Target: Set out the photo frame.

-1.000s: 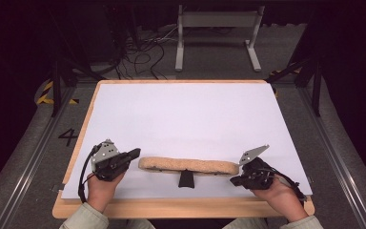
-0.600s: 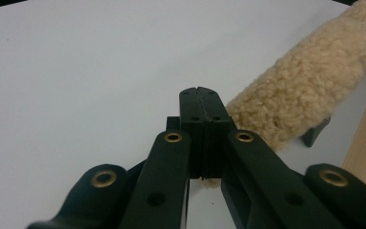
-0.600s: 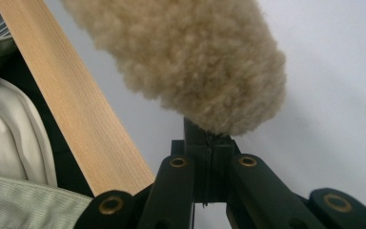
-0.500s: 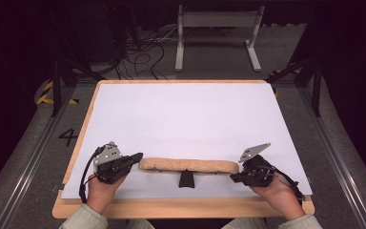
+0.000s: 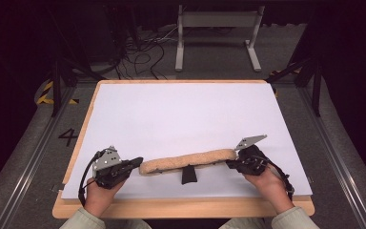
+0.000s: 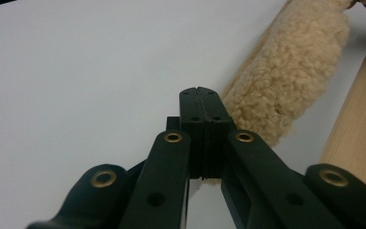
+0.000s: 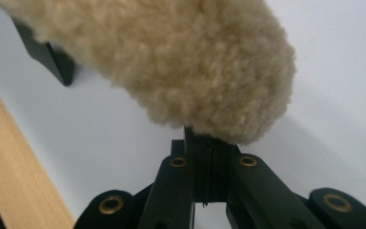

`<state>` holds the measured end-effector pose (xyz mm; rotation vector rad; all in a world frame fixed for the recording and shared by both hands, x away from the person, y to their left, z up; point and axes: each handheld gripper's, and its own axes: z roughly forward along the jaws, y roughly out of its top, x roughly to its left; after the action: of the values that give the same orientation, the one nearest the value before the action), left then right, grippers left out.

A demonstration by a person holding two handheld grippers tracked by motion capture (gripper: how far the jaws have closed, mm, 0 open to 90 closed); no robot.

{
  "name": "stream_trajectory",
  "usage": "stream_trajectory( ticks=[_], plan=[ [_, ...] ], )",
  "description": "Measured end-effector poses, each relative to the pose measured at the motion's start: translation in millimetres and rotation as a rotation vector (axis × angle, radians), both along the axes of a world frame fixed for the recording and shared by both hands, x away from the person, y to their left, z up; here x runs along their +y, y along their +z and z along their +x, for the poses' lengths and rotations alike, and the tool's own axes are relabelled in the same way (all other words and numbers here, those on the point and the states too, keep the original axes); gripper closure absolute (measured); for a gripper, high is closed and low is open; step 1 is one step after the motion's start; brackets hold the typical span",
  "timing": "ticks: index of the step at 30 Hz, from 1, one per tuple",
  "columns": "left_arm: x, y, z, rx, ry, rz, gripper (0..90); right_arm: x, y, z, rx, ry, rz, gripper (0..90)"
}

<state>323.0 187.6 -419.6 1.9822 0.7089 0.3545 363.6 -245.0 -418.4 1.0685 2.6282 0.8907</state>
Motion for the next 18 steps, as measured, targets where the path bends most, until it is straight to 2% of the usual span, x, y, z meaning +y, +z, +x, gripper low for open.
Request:
stream_trajectory(
  ticks=[8,13,18],
  plan=[
    [-1.5,-0.3,-3.6,0.004,-0.02,0.007,90.0,5.9,-3.4,16.7,-0.035,-0.047,0.012,90.0],
    [-3.1,-1.1,-3.5,0.004,-0.031,0.015,90.0,13.6,-4.0,25.2,-0.056,-0.079,-0.005,90.0],
    [-4.9,-2.2,-4.8,0.016,-0.047,0.009,89.9,21.5,-6.6,35.5,-0.069,-0.097,0.013,90.0]
  ],
)
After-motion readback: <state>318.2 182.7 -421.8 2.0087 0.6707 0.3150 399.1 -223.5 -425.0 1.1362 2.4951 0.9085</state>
